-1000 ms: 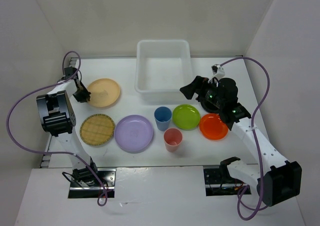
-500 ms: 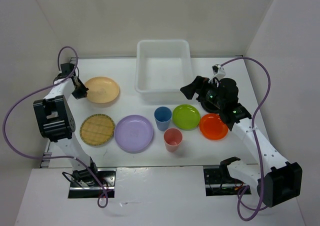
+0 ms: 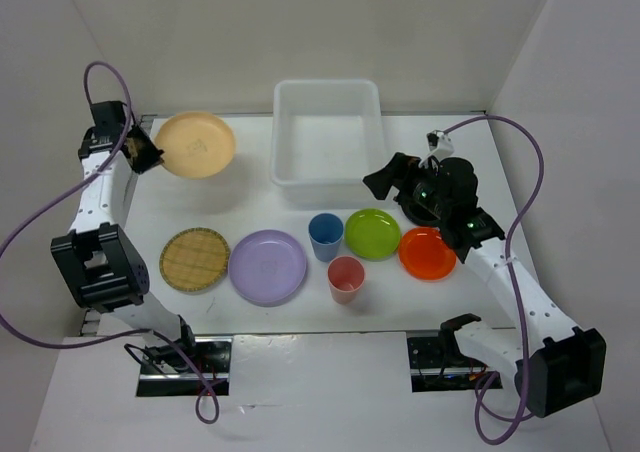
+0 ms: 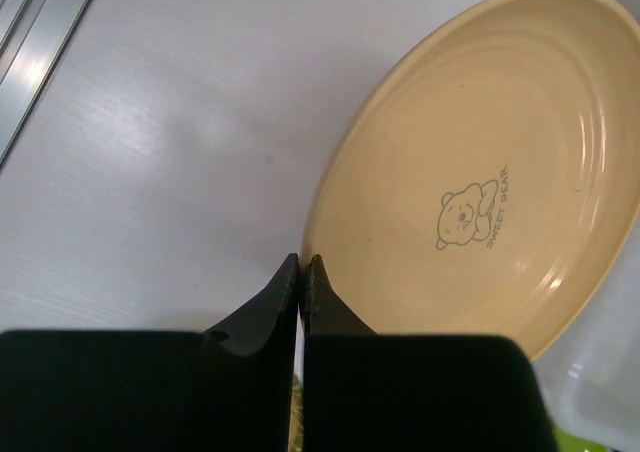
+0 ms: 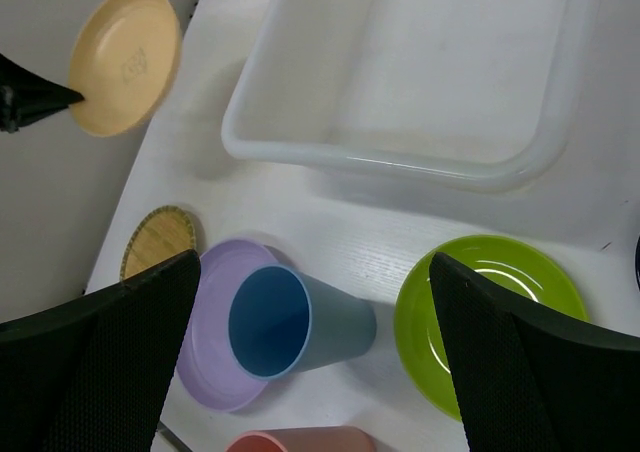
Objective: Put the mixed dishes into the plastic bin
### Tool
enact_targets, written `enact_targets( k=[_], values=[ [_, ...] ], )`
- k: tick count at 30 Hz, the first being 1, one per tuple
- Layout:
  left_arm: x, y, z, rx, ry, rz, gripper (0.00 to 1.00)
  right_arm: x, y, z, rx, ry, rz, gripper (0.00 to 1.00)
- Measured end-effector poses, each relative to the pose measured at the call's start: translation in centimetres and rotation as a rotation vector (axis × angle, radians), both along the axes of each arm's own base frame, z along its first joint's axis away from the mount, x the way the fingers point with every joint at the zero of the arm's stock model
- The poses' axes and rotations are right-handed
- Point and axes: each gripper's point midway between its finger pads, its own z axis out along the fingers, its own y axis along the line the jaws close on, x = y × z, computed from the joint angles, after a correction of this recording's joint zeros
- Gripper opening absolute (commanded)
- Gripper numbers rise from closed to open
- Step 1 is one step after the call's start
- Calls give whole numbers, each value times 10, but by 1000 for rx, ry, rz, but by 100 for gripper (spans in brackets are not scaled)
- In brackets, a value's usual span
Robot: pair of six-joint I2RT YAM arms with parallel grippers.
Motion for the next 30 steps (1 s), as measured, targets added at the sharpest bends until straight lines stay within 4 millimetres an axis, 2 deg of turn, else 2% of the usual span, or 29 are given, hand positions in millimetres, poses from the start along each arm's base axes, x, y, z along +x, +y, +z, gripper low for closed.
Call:
enact_targets(
  k=[2, 4, 6, 7, 9, 11, 13, 15, 16, 18, 19, 24, 28, 30],
  values=[
    [6, -7, 31, -16, -66, -31, 0, -1, -1, 0, -2, 2, -4, 100],
    [16, -17, 71, -27, -165, -63, 0, -1, -3, 0, -4, 4, -15, 100],
    [27, -36, 109, -30, -257, -113, 0, 0, -6, 2, -2, -2, -34, 100],
    [33, -50, 129, -34, -306, -145, 0, -1, -8, 5, 4, -8, -47, 100],
    [46, -94, 160, -45, -379, -242, 0, -4, -12, 16, 20, -35, -72, 100],
    [61, -142, 180, -67, -424, -342, 0, -9, -19, 32, 39, -80, -103, 100],
    [77, -187, 193, -86, -450, -426, 0, -16, -26, 48, 61, -124, -130, 100],
    [96, -229, 192, -99, -455, -495, 0, -23, -33, 64, 81, -171, -159, 100],
    [106, -245, 186, -105, -440, -515, 0, -26, -36, 71, 90, -191, -172, 100],
    [127, -267, 170, -103, -414, -536, 0, -31, -42, 80, 101, -220, -195, 100],
    [139, -276, 155, -100, -388, -538, 0, -33, -45, 83, 105, -231, -205, 100],
    [179, -288, 95, -89, -309, -506, 0, -37, -56, 85, 102, -235, -246, 100],
    [179, -291, 51, -93, -205, -486, 0, -37, -60, 80, 94, -218, -259, 100],
    [179, -294, 42, -90, -183, -473, 0, -36, -62, 79, 91, -213, -265, 100]
  ],
)
